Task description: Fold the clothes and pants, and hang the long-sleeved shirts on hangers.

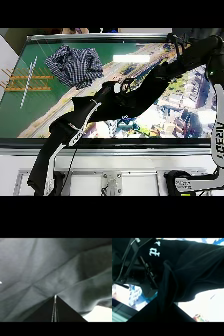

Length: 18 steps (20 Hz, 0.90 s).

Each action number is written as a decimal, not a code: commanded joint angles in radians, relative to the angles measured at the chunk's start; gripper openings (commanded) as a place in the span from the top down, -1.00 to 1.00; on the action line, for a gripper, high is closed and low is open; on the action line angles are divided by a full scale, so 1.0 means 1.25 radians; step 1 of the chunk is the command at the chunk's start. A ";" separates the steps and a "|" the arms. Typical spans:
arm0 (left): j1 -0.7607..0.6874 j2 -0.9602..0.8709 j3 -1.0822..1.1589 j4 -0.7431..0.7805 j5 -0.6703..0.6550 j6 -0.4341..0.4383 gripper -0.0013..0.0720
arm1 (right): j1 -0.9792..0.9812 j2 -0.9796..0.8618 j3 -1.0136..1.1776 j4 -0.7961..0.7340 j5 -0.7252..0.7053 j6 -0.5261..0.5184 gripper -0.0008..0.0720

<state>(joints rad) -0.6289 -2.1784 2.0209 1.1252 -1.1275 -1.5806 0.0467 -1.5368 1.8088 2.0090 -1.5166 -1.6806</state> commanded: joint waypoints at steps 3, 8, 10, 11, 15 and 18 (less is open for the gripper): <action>0.087 0.031 0.015 0.008 -0.051 -0.004 0.94 | 0.066 0.001 0.011 -0.009 0.018 0.051 0.94; 0.247 0.138 0.015 0.008 -0.054 -0.004 0.94 | 0.155 0.001 0.011 -0.007 0.086 0.116 0.94; 0.321 0.188 0.015 0.008 -0.060 -0.004 0.94 | 0.206 -0.002 0.011 -0.006 0.141 0.155 0.94; 0.355 0.211 0.015 0.008 -0.066 -0.004 0.94 | 0.235 -0.005 0.011 -0.006 0.171 0.167 0.94; 0.472 0.295 0.015 0.008 -0.104 -0.004 0.94 | 0.337 -0.050 0.011 -0.001 0.257 0.221 0.94; 0.532 0.342 0.015 0.008 -0.130 -0.003 0.94 | 0.400 -0.116 0.011 0.059 0.325 0.226 0.94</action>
<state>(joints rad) -0.0437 -1.8099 2.0388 1.1355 -1.2541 -1.5860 0.4709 -1.6215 1.8214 2.0285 -1.2098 -1.4261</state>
